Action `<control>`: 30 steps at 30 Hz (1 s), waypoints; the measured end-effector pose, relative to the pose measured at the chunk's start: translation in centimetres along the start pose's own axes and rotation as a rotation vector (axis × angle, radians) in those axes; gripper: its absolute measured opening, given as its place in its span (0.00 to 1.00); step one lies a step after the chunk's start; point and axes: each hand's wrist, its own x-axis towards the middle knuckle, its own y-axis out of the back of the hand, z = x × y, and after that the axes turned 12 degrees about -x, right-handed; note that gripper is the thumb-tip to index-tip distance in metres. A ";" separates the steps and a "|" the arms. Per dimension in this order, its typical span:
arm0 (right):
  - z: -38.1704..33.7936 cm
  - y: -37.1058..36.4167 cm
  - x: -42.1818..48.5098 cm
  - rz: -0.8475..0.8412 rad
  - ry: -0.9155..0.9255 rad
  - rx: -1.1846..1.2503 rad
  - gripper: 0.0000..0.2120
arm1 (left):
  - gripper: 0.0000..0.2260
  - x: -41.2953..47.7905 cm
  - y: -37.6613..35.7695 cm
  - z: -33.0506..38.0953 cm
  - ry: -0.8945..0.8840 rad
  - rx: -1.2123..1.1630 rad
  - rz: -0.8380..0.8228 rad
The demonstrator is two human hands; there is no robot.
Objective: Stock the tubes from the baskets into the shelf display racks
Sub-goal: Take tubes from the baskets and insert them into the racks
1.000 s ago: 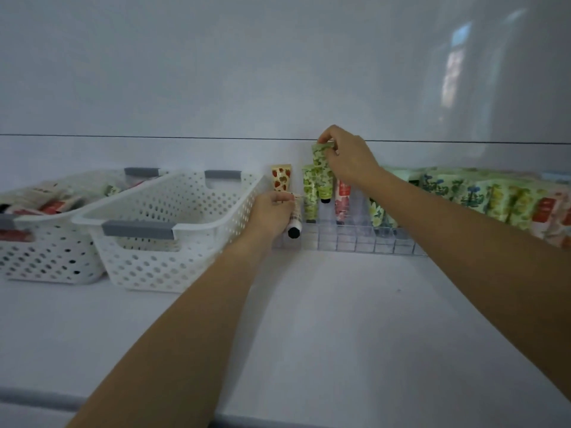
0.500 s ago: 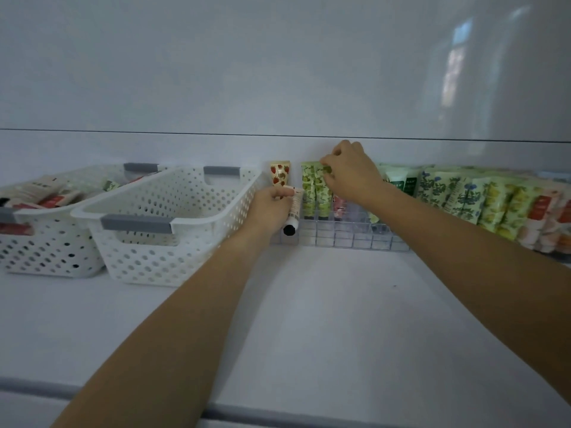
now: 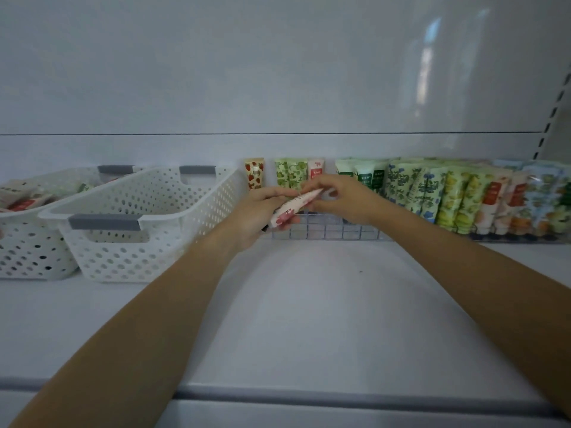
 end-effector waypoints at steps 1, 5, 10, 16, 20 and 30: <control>0.2 0.2 -0.4 -0.024 -0.036 0.052 0.13 | 0.11 -0.1 -0.1 -0.1 -0.008 0.039 0.008; 0.8 1.4 -1.7 -0.015 -0.163 0.344 0.08 | 0.10 0.2 0.5 -0.4 -0.116 0.194 0.130; 1.4 2.7 -1.8 0.228 -0.289 0.597 0.07 | 0.09 0.1 1.6 -1.6 -0.290 0.604 0.187; 2.0 1.8 -1.7 0.490 -0.275 0.181 0.13 | 0.13 -0.3 2.0 -2.7 -0.369 1.090 0.010; 1.4 1.9 -1.1 0.508 -0.146 -0.074 0.14 | 0.13 -0.2 2.0 -2.8 -0.329 1.106 -0.011; 1.1 2.6 4.1 0.185 -0.192 -0.476 0.11 | 0.13 -0.1 2.0 -2.8 -0.308 1.124 -0.016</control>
